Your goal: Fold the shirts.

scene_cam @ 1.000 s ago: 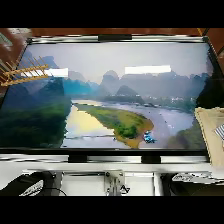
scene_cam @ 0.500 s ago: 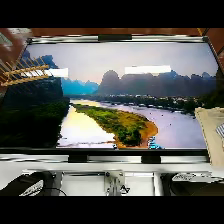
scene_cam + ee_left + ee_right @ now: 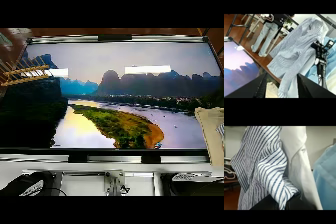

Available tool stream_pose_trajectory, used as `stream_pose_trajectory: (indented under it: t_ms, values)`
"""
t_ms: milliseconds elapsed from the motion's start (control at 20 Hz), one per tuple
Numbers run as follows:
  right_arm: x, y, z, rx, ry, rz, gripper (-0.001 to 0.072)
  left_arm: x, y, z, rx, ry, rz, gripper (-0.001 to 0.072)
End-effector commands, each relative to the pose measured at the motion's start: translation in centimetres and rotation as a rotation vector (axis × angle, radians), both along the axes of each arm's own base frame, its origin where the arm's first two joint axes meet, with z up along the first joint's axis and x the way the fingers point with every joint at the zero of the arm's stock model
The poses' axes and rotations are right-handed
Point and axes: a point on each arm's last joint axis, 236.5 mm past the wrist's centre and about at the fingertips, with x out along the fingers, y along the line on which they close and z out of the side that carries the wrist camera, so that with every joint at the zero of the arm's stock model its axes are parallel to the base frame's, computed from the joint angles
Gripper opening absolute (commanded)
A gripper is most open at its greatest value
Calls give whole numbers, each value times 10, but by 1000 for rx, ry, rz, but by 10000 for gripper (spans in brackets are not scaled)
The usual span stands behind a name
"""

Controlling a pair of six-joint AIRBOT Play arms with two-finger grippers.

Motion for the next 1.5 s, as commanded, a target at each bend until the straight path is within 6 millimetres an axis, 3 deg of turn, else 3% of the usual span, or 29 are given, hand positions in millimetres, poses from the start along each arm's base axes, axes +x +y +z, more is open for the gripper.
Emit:
stream_pose_trajectory:
  t_ms: [0, 200, 350, 450, 550, 650, 900, 1200, 1300, 1400, 1450]
  values:
    - [5, -6, -30, 142, 34, 4, 82, 0, 0, 0, -2, 0, -2, 459]
    - [18, 6, -46, 233, 74, 28, 81, -1, 0, 1, -3, 1, -4, 459]
    - [9, 14, -24, 169, 69, 13, 81, -3, -2, 0, -2, 4, -15, 459]
    - [-10, 22, -3, 95, 127, -55, 82, -3, -2, 0, -2, 4, -15, 459]
    - [-39, 21, 11, 100, 107, -107, 82, -4, -2, 1, -6, 4, -19, 459]
    - [-80, 12, 12, 147, 111, -191, 81, -7, -3, 4, -21, 6, -33, 459]
    - [-194, -5, -2, 293, 143, -437, 81, -7, -3, 4, -12, -12, -30, 460]
    - [-312, 1, -14, 420, 125, -670, 81, -7, -3, 4, -13, -12, -29, 460]
    - [-329, 1, -17, 440, 123, -677, 81, -7, -2, 5, -14, -13, -28, 459]
    - [-315, -1, -16, 429, 140, -603, 81, -6, -3, 4, -12, -14, -27, 459]
    - [-297, -4, -17, 418, 156, -549, 81, -6, -3, 4, -12, -14, -27, 459]
